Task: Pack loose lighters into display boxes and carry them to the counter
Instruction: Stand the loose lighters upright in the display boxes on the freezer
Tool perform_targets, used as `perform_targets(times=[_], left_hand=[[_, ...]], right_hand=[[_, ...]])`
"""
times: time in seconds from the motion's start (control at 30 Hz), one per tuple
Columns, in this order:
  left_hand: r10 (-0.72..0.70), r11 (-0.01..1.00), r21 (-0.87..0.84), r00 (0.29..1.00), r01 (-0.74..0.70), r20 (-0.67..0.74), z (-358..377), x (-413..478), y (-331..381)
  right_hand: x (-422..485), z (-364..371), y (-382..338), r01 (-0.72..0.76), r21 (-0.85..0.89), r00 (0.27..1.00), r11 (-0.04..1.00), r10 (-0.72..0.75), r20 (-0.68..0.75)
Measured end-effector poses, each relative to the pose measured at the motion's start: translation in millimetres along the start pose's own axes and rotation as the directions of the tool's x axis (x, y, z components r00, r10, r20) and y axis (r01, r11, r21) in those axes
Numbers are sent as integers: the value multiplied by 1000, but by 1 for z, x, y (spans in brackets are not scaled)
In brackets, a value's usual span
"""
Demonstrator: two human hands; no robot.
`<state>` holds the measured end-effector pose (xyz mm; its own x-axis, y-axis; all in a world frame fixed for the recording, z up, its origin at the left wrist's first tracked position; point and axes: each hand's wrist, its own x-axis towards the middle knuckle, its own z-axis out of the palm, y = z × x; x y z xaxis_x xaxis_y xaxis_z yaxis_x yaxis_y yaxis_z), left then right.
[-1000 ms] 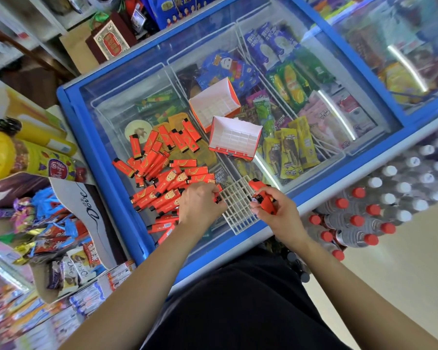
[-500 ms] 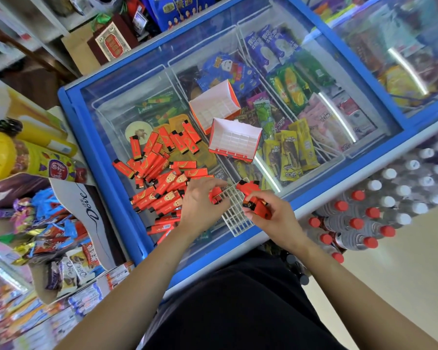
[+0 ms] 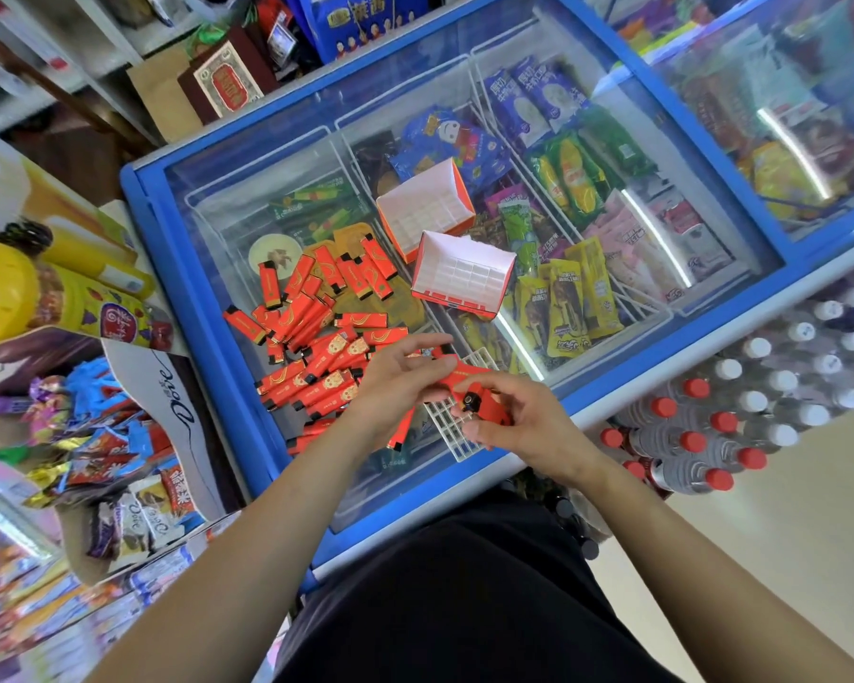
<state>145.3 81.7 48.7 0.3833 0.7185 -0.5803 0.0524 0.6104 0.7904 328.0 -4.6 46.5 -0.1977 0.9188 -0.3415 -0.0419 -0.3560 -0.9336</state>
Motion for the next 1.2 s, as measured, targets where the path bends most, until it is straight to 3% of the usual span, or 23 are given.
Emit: perform_targets(times=[0.2, 0.33, 0.43, 0.5, 0.63, 0.77, 1.0, 1.2], left_hand=[[97, 993, 89, 982, -84, -164, -11, -5, 1], [166, 972, 202, 961, -121, -223, -24, -9, 7], [227, 949, 283, 929, -142, -294, -35, -15, 8], [256, 934, 328, 909, -145, -328, -42, -19, 6], [284, 929, 335, 883, -157, -374, -52, -31, -2], [285, 932, 335, 850, -138, -444, -63, -41, -10], [238, 957, 269, 830, -111, -505, -75, -46, -16], [233, 962, 239, 843, -129, -484, -79, -40, -17]], right_hand=[[4, 2, 12, -48, -6, 989, 999, 46, -138], [16, -6, 13, -80, -162, 950, 983, 26, -311], [39, -16, 1, -85, -188, 920, 978, 5, -392], [62, -24, -10, -53, -262, 900, 964, -68, -431], [116, -38, -28, -9, -483, 888, 875, -215, -406], [163, -46, -44, 27, -583, 872, 812, -304, -383], [213, -50, -35, 63, -798, 879, 600, -412, -241], [223, -54, -22, 6, -767, 850, 642, -408, -335]])
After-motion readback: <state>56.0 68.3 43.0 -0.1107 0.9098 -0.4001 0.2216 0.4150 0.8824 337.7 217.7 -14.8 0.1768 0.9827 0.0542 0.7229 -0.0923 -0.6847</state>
